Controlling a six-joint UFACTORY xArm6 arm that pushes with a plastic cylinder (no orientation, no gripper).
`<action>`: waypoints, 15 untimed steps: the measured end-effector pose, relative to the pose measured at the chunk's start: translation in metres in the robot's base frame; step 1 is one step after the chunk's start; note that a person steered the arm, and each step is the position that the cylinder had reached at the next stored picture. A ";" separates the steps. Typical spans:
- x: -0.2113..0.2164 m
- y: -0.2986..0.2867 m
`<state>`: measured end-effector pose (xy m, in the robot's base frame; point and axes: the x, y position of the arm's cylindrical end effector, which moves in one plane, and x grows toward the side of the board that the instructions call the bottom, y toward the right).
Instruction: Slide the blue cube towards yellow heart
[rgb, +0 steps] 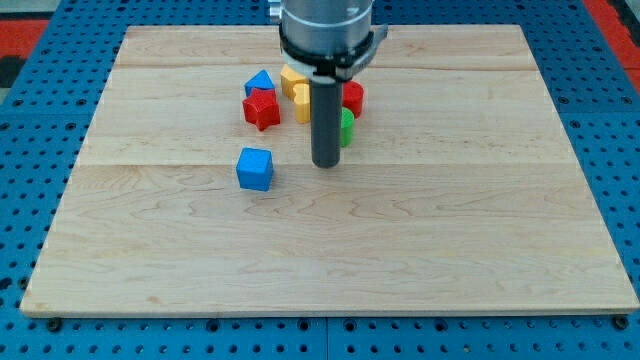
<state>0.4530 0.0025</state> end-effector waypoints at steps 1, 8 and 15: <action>0.039 -0.017; 0.018 -0.108; 0.004 -0.046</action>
<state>0.4572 -0.0434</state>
